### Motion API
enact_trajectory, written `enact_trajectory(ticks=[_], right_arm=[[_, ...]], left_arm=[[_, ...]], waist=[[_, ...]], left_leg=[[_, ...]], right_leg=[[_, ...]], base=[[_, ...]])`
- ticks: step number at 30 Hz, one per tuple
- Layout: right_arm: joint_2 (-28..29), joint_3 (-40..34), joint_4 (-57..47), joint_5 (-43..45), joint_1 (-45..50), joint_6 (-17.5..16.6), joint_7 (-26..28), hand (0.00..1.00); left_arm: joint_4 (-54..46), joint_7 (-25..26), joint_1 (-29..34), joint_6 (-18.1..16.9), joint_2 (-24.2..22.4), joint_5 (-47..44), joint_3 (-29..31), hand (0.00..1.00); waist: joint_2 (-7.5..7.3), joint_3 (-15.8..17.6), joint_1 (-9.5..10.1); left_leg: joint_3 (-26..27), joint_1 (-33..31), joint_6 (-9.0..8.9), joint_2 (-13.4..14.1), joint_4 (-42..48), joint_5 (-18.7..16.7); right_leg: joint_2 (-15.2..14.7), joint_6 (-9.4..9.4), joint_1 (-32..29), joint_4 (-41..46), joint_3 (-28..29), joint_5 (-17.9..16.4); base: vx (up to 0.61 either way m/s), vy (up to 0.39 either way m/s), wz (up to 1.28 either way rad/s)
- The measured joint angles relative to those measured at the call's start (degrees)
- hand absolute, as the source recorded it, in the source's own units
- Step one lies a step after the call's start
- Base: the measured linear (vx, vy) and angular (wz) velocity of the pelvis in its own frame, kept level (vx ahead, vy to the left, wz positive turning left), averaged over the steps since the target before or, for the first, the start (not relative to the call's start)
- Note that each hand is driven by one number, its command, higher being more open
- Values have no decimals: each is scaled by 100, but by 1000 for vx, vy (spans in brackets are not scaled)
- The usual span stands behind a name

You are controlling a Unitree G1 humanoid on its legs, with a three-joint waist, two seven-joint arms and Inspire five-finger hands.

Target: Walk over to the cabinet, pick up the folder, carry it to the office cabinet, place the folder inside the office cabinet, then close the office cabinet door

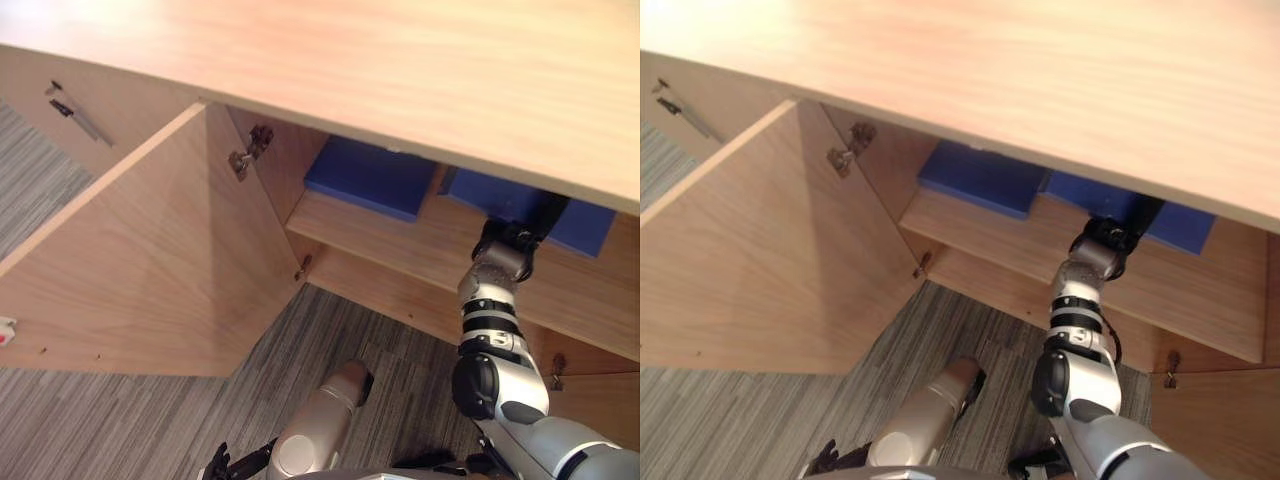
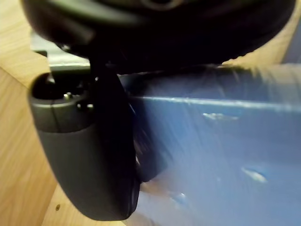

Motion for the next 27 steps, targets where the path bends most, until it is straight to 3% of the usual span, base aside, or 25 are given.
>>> enact_trajectory(ticks=[8, 14, 22, 23, 27], right_arm=[[-473, -372, 660, -5, -321, 130, -277, 0], [-792, -380, 782, -466, -356, 423, -403, 0], [-1085, -383, 887, -511, -476, 488, -428, 0], [-1124, -383, 899, -512, -476, 498, -428, 100], [-1353, -445, 1082, -659, -502, 549, -433, 100]], left_arm=[[-5, 5, -271, 14, 93, -29, -86, 100], [-9, 2, -391, 15, 133, -116, -237, 100], [-6, 81, -419, 16, 158, -265, -98, 100], [-6, 83, -425, 16, 157, -264, -41, 100], [16, 126, -436, 15, 164, -261, 57, 100]], waist=[[114, 194, 14], [122, 254, -2], [75, 321, -53], [65, 359, -63], [50, 457, -83]], left_leg=[[-95, -267, -41, -269, 360, -64], [-160, -335, -51, -356, 358, -68], [-158, -330, -54, -408, 328, -69], [-157, -331, -55, -414, 328, -70], [-143, -400, -56, -459, 372, -71]], right_leg=[[-358, 5, -12, 520, -120, -260], [-392, 25, 14, 570, -224, -320], [-456, 63, 31, 576, -243, -341], [-458, 66, 30, 585, -243, -343], [-542, 80, -13, 671, -239, -365]], base=[[37, 9, 18], [70, 8, 9], [55, 32, 3], [35, 34, 2], [25, 47, 4]])
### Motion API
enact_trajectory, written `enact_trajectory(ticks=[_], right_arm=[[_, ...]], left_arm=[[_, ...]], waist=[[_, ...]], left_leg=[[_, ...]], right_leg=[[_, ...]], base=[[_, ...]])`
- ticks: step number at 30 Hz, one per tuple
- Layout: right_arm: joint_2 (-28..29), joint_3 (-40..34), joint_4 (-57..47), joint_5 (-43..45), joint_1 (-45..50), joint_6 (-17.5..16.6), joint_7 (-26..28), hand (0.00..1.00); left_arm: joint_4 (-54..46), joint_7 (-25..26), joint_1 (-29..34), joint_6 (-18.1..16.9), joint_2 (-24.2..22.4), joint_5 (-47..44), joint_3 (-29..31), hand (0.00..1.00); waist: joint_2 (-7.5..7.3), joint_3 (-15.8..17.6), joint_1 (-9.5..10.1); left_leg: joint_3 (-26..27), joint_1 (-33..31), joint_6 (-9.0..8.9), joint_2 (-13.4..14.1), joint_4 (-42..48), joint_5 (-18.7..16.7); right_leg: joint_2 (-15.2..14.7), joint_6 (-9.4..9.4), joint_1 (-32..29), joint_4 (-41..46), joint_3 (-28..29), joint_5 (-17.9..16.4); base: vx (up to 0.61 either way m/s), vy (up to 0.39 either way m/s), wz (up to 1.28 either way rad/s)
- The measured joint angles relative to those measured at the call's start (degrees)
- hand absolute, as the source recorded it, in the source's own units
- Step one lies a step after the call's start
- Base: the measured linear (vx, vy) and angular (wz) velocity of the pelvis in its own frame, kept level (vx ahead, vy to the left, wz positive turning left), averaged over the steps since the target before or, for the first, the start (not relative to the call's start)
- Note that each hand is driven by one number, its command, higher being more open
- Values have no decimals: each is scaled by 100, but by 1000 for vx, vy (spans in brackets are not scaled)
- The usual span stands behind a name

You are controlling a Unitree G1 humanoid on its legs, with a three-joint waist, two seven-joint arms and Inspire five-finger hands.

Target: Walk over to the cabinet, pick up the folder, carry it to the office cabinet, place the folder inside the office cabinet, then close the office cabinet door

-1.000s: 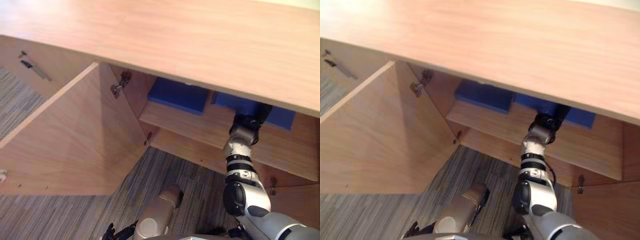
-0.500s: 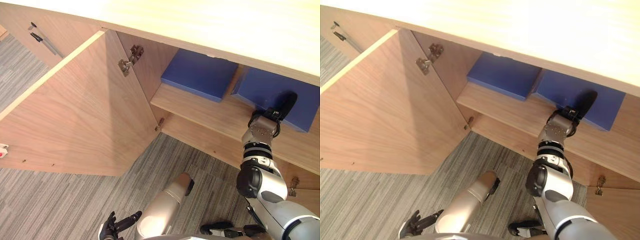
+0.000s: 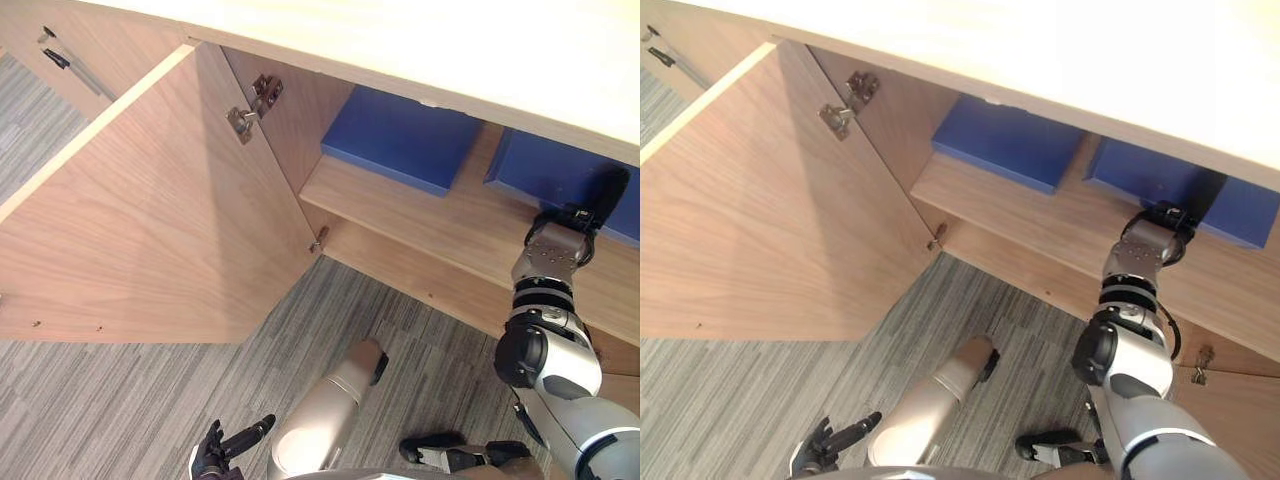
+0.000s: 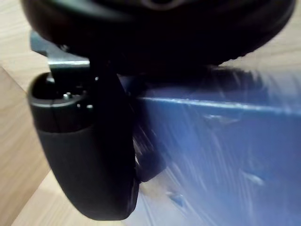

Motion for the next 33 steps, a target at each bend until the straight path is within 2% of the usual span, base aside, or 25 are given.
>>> enact_trajectory(ticks=[9, 18, 24, 33], right_arm=[[-276, 40, 240, -7, -253, 233, 94, 100], [-238, 262, 309, -7, -254, 297, 309, 100], [-163, 351, 414, -21, -252, 391, 421, 100], [-363, 1122, 1094, -760, -19, 1300, 955, 100]], left_arm=[[102, -4, -186, 0, 17, -4, -1, 100], [129, -5, -202, -1, 27, -7, 0, 100], [150, -16, -201, -1, 27, -6, 50, 100], [166, -180, -203, -1, 33, 2, 233, 100]], waist=[[5, 216, -57], [7, 215, -155], [4, 211, -164], [-122, 151, -304]], left_leg=[[39, -208, -55, 16, 225, -32], [57, -178, -68, 109, 205, -39], [122, 56, -75, 217, -29, -33], [137, 571, -134, 466, -945, 200]], right_leg=[[-53, -78, -278, 266, 190, -127], [4, -130, -321, 256, 246, -158], [79, -138, -267, 71, 318, -135], [481, -167, -45, -763, 154, 140]], base=[[4, 39, -2], [4, 17, -4], [30, -5, -9], [82, -26, -10]])
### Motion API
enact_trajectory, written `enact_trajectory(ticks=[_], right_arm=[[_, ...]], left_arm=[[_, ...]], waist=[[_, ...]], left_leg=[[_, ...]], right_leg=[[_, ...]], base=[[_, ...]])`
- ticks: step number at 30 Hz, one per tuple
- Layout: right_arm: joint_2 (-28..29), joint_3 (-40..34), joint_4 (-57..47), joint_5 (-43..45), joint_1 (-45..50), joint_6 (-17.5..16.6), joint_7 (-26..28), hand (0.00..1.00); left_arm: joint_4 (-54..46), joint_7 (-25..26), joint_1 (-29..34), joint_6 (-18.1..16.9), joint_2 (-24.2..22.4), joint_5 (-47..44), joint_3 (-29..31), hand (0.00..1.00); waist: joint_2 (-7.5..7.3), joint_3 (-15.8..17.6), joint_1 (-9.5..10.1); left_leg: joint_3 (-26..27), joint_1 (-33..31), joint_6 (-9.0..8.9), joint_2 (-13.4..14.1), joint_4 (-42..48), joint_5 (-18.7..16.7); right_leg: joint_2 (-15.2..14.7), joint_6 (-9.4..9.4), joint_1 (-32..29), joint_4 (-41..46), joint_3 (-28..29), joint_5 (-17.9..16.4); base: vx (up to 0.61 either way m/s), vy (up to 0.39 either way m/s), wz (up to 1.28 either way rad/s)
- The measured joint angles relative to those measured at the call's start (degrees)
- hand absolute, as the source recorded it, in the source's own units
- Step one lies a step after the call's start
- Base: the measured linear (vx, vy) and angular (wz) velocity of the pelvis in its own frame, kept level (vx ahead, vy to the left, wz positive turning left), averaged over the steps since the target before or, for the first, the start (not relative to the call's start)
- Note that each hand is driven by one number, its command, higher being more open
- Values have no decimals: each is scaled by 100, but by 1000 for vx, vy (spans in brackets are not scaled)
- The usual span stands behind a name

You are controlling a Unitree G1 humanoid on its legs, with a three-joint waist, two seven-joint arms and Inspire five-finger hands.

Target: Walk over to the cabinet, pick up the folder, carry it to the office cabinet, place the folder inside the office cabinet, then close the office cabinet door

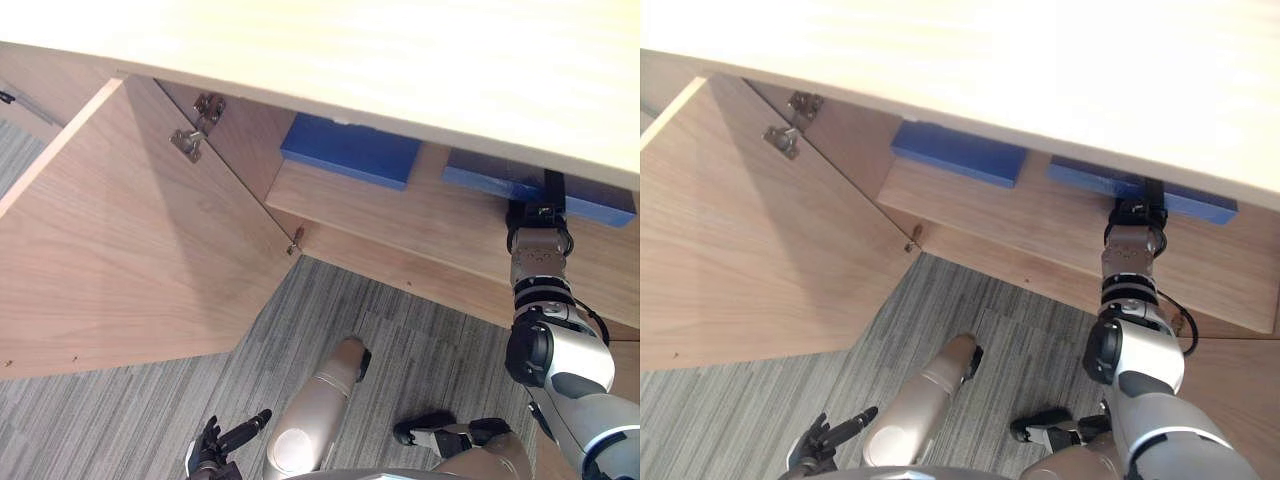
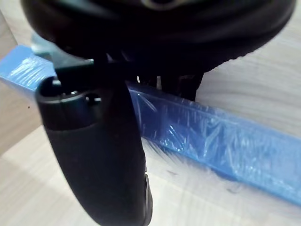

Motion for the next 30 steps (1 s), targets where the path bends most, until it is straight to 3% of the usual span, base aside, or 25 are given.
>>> enact_trajectory(ticks=[4, 6, 9, 15, 20, 26, 30], right_arm=[[-142, 360, 417, -769, 67, 525, 526, 100], [-351, 570, 744, -1549, 76, 935, 1090, 100], [-634, 834, 959, -2329, 120, 1291, 1636, 100], [-790, 1040, 883, -3092, 306, 1343, 2047, 100], [-907, 1052, 673, -3123, 530, 1303, 2204, 100], [-923, 1050, 655, -3207, 581, 1283, 2388, 100], [-938, 1051, 405, -4958, 678, 1238, 2617, 100]], left_arm=[[-46, -110, 0, 0, 3, 51, 182, 100], [-128, -229, 0, 5, 11, 88, 211, 100], [-373, -347, -2, 5, 12, 328, 227, 100], [-462, -462, -5, 87, 3, 506, 676, 100], [-463, -458, -7, 129, 6, 506, 1081, 100], [-466, -499, -7, 130, 0, 506, 1114, 100], [-465, -556, -7, 145, -16, 530, 1114, 100]], waist=[[-104, -55, -94], [-114, -56, -175], [-150, -76, -184], [-165, -82, -175], [-171, -85, -162], [-173, -89, -155], [-170, -175, -151]], left_leg=[[19, 83, -11, 131, -300, 94], [23, 153, -14, 177, -414, 132], [42, 215, -42, 201, -514, 173], [45, 198, -81, 233, -550, 199], [67, 75, -57, 150, -328, 164], [124, 3, 11, 88, -133, 94], [138, -30, 42, 42, -70, 74]], right_leg=[[165, -74, 11, -300, -108, 131], [224, -94, 83, -422, -194, 178], [228, -103, 95, -449, -211, 185], [209, -148, 90, -417, -291, 185], [80, -132, 76, -250, -302, 177], [-49, -106, 48, -87, -250, 160], [-115, -102, 45, -25, -250, 153]], base=[[85, -8, -13], [53, 11, -9], [24, -1, -4], [3, -9, -2], [22, 32, 5], [16, 54, 1], [40, 40, 3]])
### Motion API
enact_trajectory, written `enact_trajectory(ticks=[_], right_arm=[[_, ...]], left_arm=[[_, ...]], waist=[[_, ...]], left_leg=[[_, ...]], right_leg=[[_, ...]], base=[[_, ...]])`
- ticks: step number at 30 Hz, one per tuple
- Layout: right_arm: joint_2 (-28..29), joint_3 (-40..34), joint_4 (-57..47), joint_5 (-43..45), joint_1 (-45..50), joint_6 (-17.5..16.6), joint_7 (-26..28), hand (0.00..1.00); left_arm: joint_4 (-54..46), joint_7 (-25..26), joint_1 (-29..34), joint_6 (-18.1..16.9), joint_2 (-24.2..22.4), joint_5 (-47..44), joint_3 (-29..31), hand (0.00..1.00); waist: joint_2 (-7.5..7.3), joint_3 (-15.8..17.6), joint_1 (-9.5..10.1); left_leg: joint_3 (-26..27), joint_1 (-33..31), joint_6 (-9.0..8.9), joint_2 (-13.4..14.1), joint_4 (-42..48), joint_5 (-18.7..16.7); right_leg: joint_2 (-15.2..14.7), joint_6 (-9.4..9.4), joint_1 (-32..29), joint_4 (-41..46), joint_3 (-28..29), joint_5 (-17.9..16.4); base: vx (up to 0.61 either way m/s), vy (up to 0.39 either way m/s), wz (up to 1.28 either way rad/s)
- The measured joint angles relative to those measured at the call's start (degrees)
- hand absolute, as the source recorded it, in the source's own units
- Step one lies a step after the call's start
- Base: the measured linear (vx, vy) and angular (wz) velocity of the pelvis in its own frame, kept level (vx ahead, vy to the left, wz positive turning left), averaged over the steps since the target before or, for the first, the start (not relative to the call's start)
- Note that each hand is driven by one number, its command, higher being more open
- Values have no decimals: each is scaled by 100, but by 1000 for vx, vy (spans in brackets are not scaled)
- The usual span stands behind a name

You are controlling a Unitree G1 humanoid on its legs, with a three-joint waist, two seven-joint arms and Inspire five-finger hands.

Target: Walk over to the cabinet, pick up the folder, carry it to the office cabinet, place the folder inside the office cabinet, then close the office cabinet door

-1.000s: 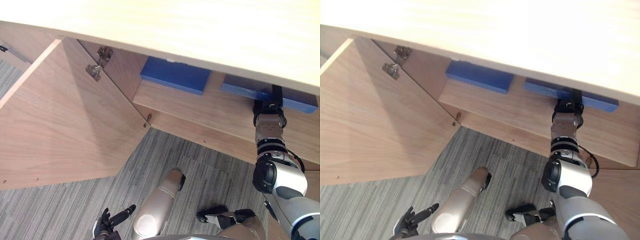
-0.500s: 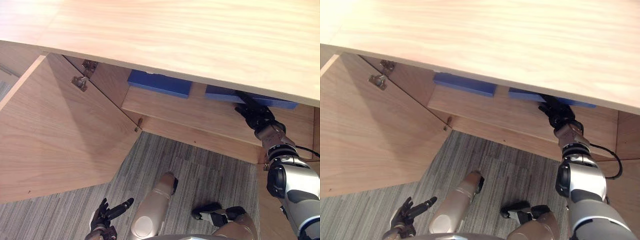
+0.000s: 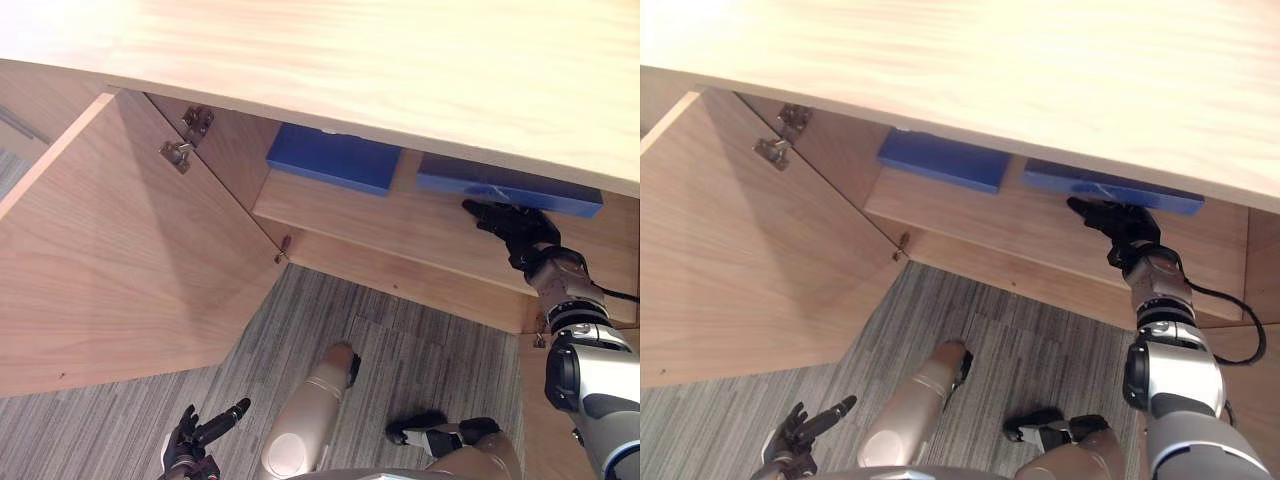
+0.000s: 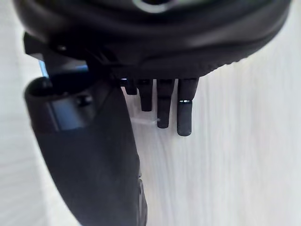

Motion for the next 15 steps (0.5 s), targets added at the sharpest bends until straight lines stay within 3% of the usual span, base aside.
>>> enact_trajectory(ticks=[3, 7, 15], right_arm=[[2, 17, -24, -683, 8, 4, 1, 100], [4, 2, -24, -600, 19, 35, 42, 100], [164, -41, -24, 933, 122, 40, -157, 100]], left_arm=[[-2, -12, 0, 1, -1, 95, 1, 100], [-1, -24, 0, 42, -5, 95, 1, 100], [8, -30, 1, 75, -110, 74, 0, 100]], waist=[[-1, -112, 27], [-2, -159, 37], [57, -210, 29]], left_leg=[[10, -8, 5, -13, 1, -3], [49, -21, 5, -14, 0, -3], [76, -29, 27, -36, 42, -15]], right_leg=[[-12, 3, -3, 0, -2, 1], [-27, 4, -57, 10, 47, 0], [-89, 4, -89, 63, 99, 0]], base=[[61, 30, 2], [59, 20, -2], [48, 19, -1]])
